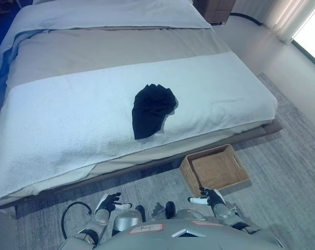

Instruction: Put the clothes on the bed into the basket.

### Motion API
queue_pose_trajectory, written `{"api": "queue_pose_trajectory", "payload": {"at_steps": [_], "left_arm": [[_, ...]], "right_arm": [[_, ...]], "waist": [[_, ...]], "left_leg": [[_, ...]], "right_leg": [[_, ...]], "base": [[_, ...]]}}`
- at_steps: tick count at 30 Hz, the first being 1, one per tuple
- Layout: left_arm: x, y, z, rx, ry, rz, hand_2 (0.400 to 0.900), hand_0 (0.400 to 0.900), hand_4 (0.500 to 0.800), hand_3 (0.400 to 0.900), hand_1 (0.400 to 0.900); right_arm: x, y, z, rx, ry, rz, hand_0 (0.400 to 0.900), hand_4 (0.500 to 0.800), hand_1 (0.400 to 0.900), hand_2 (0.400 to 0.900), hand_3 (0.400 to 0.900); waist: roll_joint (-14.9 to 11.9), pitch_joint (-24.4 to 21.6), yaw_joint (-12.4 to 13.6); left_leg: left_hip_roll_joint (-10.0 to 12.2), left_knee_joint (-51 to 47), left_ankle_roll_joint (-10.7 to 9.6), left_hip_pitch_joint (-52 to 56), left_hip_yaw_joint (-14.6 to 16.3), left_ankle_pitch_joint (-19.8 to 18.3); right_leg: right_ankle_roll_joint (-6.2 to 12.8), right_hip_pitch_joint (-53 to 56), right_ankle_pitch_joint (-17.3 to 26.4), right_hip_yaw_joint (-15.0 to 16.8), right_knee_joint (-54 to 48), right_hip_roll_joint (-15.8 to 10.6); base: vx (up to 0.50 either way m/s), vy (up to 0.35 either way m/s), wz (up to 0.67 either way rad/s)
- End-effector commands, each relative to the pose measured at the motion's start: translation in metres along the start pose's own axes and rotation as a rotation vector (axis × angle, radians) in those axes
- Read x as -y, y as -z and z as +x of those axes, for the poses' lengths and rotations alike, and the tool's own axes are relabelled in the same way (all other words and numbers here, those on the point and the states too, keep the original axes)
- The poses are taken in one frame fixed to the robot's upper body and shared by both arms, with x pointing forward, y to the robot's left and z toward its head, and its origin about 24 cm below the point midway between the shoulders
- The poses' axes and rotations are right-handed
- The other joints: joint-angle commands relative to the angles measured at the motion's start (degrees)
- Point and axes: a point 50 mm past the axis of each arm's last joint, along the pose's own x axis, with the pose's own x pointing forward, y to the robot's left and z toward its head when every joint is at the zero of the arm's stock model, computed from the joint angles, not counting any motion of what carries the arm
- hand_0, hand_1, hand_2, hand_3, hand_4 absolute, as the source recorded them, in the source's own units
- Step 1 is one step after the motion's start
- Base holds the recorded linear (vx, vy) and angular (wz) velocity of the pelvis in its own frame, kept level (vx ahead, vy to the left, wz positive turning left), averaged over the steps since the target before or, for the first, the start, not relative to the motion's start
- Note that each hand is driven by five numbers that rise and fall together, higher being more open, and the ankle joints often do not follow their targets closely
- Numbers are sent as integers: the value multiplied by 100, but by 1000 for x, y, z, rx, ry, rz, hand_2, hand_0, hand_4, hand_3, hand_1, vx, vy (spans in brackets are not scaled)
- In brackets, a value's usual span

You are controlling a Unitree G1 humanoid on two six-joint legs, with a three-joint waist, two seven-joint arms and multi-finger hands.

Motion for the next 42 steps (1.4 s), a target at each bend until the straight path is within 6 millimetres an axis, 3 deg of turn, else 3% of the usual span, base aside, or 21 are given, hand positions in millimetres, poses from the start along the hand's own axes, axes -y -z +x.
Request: {"api": "queue_pose_trajectory", "payload": {"at_steps": [1, 18, 29, 30, 31, 32, 34, 35, 37, 38, 40, 42], "left_arm": [[-3, -17, 5, 20, -18, -13, 900, 900, 800, 900, 900], [-10, -7, 4, -17, -52, -29, 900, 900, 800, 900, 900], [-40, -22, 6, 41, -185, -61, 900, 900, 800, 900, 900], [-49, -30, 6, 68, -222, -75, 900, 900, 800, 900, 900], [-58, -41, 6, 108, -264, -81, 900, 900, 800, 900, 900], [-58, -41, 6, 108, -264, -81, 900, 900, 800, 900, 900], [-63, -51, 7, 142, -287, -74, 900, 900, 800, 900, 900], [-66, -55, 6, 155, -301, -71, 900, 900, 800, 900, 900], [-66, -55, 8, 124, -309, -71, 900, 900, 800, 900, 900], [-66, -55, 8, 124, -309, -71, 900, 900, 800, 900, 900], [-59, -36, 7, 67, -293, -62, 900, 900, 800, 900, 900], [-56, -32, 6, 56, -288, -56, 900, 900, 800, 900, 900]], "right_arm": [[24, -14, 4, 37, 67, -88, 900, 800, 900, 900, 900], [23, -11, 4, 29, 66, -93, 900, 800, 900, 900, 900], [37, -28, 6, 82, 123, -38, 900, 800, 900, 900, 900], [40, -32, 6, 97, 133, -33, 900, 800, 900, 900, 900], [46, -36, 6, 112, 149, -33, 900, 800, 900, 900, 900], [46, -37, 6, 112, 149, -33, 900, 800, 900, 900, 900], [54, -37, 6, 110, 170, -41, 900, 800, 900, 900, 900], [63, -38, 5, 110, 201, -34, 900, 800, 900, 900, 900], [61, -39, 6, 115, 196, -43, 900, 800, 900, 900, 900], [61, -39, 6, 115, 196, -43, 900, 800, 900, 900, 900], [55, -33, 5, 96, 195, -54, 900, 800, 900, 900, 900], [55, -29, 5, 83, 196, -56, 900, 800, 900, 900, 900]], "waist": [[255, -18, 13], [226, 0, 38], [194, 215, 111], [148, 288, 109], [49, 464, 133], [53, 455, 126], [-19, 633, 155], [-72, 671, 140], [-110, 536, 31], [-120, 546, 38], [-69, 440, 19], [-59, 412, 28]], "left_leg": [[143, -31, -181, -50, -65, -254], [152, -31, -163, -28, -77, -267], [277, 106, -138, -176, -213, -192], [282, 494, -138, -388, -233, -317], [224, 1556, -186, -905, -228, -516], [230, 1596, -186, -939, -235, -534], [122, 2628, -285, -1575, -404, -327], [104, 2497, -284, -2036, -492, -194], [300, 1786, -270, -2232, -442, 32], [292, 1749, -270, -2198, -431, 49], [662, 430, -390, -2204, -261, 501], [745, 185, -436, -2202, -181, 627]], "right_leg": [[235, 134, -244, -178, 106, 161], [221, 104, -297, -154, 195, 180], [51, -399, -748, -99, 1018, 375], [21, -471, -804, -66, 1134, 379], [-38, -443, -874, -23, 1241, 342], [-39, -458, -875, -30, 1246, 346], [-85, -423, -875, -128, 1261, 279], [-90, -438, -910, -238, 1222, 196], [-89, -393, -1016, -240, 1180, 202], [-88, -379, -1019, -232, 1178, 193], [-36, -109, -1173, -133, 1032, 199], [-10, 56, -1208, -97, 945, 154]], "base": [[0, 0, 0], [2, -1, 0], [28, -44, 10], [32, -110, 9], [30, -109, 10], [40, -106, 14], [71, -49, 36], [183, 14, 41], [241, 57, 2], [236, 66, -21], [417, 215, -29], [406, 260, -42]]}}
